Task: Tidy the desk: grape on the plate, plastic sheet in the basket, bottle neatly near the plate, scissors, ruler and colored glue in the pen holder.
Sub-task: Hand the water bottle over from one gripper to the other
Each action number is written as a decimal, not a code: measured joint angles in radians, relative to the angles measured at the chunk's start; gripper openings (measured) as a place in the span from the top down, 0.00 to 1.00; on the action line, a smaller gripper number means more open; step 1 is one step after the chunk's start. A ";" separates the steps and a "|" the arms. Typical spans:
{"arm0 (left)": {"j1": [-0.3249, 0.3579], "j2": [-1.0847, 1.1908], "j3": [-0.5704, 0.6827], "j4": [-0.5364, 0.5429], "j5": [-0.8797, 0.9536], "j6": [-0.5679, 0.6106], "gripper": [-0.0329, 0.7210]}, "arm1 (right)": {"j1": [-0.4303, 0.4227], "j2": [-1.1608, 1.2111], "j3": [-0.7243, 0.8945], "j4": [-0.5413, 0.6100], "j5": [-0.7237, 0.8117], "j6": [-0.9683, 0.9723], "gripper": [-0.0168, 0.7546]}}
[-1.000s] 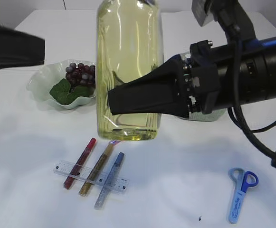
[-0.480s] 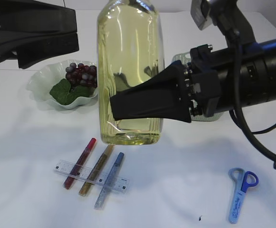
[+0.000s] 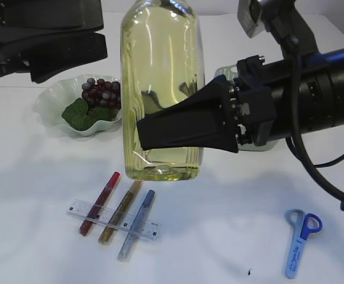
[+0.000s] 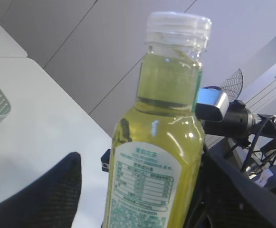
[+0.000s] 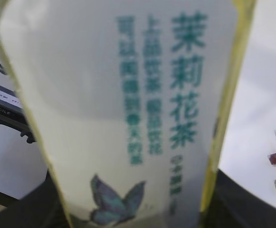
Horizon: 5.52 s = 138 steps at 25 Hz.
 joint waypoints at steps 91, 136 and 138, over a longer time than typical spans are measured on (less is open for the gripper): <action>-0.218 0.264 -0.222 0.024 0.025 0.008 0.31 | 0.000 0.001 0.004 -0.033 0.000 0.060 0.33; -0.218 0.270 -0.236 0.049 0.008 -0.036 0.34 | 0.000 0.001 -0.001 -0.066 -0.011 0.217 0.14; -0.218 0.270 -0.236 0.057 0.006 -0.040 0.34 | 0.000 0.001 -0.001 -0.073 -0.013 0.239 0.12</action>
